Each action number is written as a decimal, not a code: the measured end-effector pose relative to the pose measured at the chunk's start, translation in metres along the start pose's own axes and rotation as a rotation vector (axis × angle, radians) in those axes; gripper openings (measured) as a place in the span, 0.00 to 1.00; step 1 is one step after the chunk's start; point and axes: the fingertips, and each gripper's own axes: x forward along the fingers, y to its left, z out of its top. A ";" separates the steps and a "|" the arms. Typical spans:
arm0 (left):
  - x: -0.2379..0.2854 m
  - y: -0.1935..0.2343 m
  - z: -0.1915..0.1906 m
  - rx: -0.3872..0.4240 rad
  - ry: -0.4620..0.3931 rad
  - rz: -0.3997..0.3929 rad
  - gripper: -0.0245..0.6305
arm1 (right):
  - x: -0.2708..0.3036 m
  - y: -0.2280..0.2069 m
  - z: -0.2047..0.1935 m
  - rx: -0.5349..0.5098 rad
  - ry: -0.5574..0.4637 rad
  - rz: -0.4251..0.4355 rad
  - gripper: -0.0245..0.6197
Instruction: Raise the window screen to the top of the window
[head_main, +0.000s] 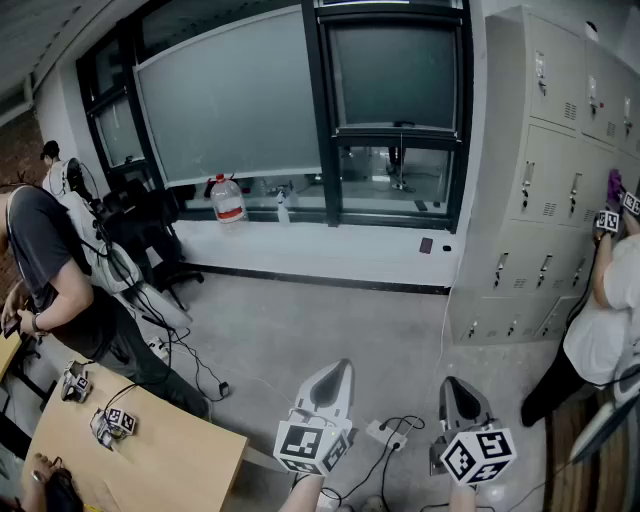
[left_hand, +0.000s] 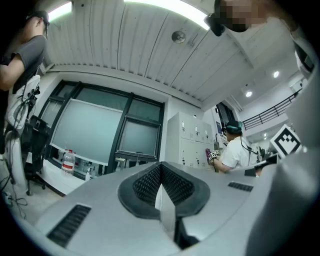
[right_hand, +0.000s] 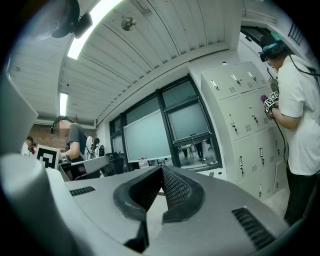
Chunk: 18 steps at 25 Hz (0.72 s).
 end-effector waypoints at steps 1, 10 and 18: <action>0.003 -0.003 -0.002 0.000 0.004 0.002 0.04 | 0.000 -0.005 0.001 -0.001 0.001 -0.002 0.05; 0.021 -0.006 -0.008 -0.002 0.009 0.023 0.04 | 0.006 -0.032 0.001 -0.007 0.008 -0.005 0.05; 0.031 0.005 -0.023 0.017 0.040 0.048 0.04 | 0.033 -0.046 -0.017 0.032 0.026 0.003 0.05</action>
